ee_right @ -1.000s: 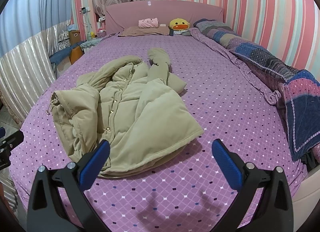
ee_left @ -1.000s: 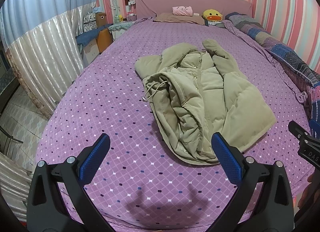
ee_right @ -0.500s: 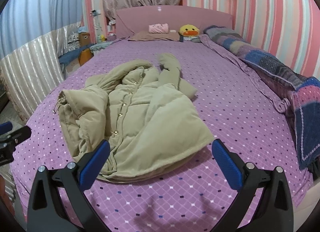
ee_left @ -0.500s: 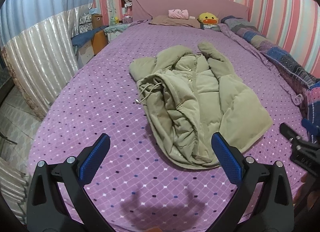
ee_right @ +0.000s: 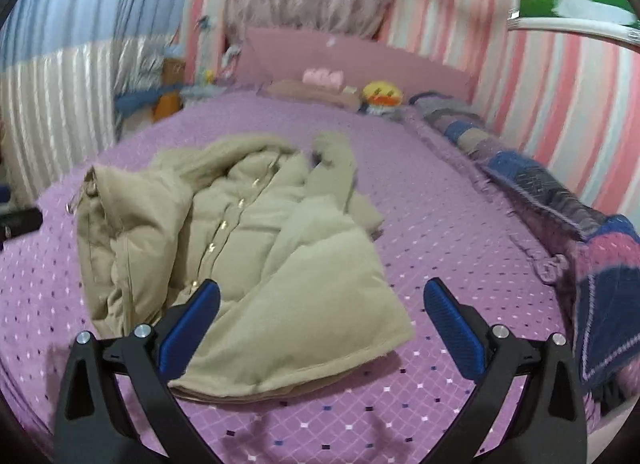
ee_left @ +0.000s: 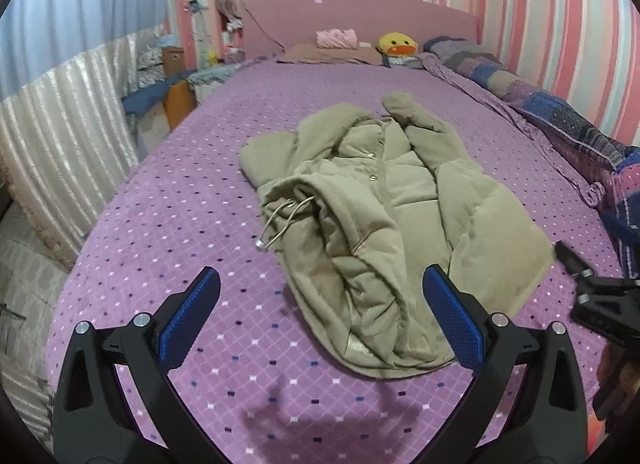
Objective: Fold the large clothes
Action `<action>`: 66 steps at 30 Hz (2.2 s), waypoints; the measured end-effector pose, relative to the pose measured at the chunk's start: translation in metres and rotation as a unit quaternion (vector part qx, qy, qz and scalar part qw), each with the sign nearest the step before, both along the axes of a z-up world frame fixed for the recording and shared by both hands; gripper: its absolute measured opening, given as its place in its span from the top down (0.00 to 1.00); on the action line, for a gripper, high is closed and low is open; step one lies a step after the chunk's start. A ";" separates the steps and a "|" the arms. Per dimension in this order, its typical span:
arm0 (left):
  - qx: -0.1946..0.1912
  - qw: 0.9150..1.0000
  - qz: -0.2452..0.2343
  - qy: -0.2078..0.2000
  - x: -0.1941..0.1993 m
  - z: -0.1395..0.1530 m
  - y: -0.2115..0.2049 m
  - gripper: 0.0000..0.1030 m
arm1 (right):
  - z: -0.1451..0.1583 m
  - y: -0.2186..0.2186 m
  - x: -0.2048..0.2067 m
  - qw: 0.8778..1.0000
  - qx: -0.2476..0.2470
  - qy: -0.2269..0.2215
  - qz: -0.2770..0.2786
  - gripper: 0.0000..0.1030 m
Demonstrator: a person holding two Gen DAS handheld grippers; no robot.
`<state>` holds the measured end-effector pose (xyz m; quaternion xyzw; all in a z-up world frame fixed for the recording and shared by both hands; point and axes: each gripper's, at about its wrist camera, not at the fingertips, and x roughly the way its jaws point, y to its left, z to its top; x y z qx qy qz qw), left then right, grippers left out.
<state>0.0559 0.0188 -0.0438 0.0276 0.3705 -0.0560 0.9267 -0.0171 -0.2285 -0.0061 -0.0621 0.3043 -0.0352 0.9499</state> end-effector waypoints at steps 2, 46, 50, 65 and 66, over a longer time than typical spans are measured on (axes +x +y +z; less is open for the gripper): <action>-0.003 1.000 -0.009 0.009 0.015 0.000 0.000 0.03 | -0.002 -0.001 0.012 1.000 -0.002 0.005 -0.005 0.02; 0.108 0.969 0.023 0.220 0.363 -0.188 -0.012 0.03 | -0.115 -0.041 0.301 0.972 0.034 0.230 -0.035 0.12; 0.106 0.971 0.010 0.214 0.363 -0.191 -0.014 0.12 | -0.115 -0.036 0.300 0.969 0.054 0.242 -0.014 0.34; 0.094 0.976 0.054 0.188 0.320 -0.176 0.016 0.84 | -0.088 -0.060 0.261 0.974 0.057 0.202 -0.081 0.85; 0.092 0.977 0.061 0.184 0.313 -0.171 0.022 0.84 | -0.084 -0.066 0.255 0.975 0.055 0.197 -0.089 0.86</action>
